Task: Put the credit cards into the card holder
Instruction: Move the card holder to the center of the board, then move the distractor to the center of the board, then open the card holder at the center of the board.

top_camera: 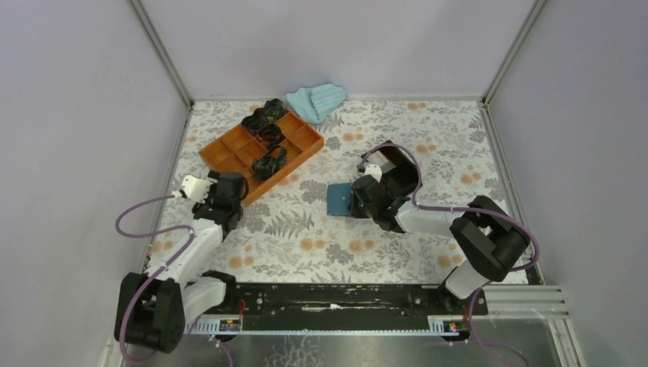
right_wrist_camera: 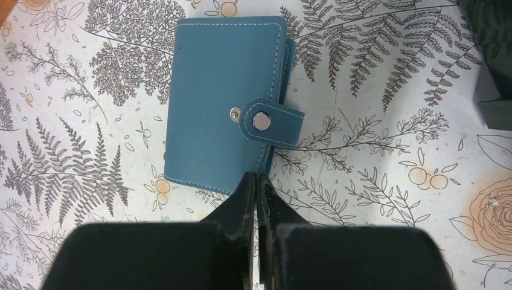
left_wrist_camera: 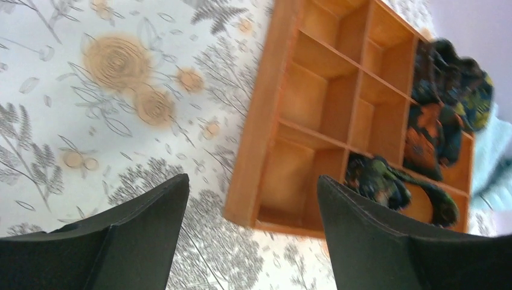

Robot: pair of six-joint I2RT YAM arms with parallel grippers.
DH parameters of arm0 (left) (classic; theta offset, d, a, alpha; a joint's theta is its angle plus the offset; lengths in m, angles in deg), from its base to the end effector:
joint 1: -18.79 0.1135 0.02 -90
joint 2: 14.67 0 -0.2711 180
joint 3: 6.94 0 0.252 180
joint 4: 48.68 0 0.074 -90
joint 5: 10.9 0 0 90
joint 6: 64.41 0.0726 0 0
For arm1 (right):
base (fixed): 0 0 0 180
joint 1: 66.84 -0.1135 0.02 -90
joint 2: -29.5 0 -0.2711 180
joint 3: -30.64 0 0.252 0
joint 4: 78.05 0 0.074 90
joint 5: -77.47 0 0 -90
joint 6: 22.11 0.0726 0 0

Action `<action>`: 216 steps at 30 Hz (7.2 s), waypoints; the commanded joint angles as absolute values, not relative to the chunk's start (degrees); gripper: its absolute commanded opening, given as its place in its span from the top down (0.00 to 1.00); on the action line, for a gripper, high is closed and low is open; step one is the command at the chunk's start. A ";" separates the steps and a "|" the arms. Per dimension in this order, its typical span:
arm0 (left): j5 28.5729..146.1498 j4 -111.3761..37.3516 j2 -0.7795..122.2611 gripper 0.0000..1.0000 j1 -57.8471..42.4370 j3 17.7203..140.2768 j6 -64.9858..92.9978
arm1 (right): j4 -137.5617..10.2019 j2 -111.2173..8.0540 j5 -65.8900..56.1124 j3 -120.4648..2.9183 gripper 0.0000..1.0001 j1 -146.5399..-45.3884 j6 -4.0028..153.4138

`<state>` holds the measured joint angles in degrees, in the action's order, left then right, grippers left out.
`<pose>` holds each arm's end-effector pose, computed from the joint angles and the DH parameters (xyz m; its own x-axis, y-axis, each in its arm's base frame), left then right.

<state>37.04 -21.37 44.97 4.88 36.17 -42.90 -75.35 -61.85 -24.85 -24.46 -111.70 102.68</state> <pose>0.2221 -0.0049 0.1871 0.0238 -0.7175 -0.6962 -0.7320 0.4617 -0.5009 0.2536 0.2305 0.1444 -0.6920 0.0977 -0.7152 -0.2151 0.9179 0.3336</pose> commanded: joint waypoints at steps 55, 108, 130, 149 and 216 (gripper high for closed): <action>62.44 -27.16 96.41 0.95 24.52 75.09 1.52 | -75.53 -59.53 -23.06 -25.72 1.00 -112.58 99.66; 65.47 -15.83 131.38 0.80 5.96 136.84 19.95 | -72.68 -68.09 -23.42 -32.27 1.00 -112.54 98.49; 65.65 -16.59 113.81 0.21 6.80 122.19 12.96 | -69.04 -63.86 -24.84 -35.67 1.00 -112.53 95.61; 79.40 -11.59 93.17 0.19 -7.12 91.30 -5.39 | -60.20 -61.38 -27.42 -40.84 1.00 -113.90 84.74; 84.67 -19.99 90.88 0.31 -14.15 78.13 -12.34 | -54.17 -64.97 -33.28 -46.83 1.00 -121.04 82.08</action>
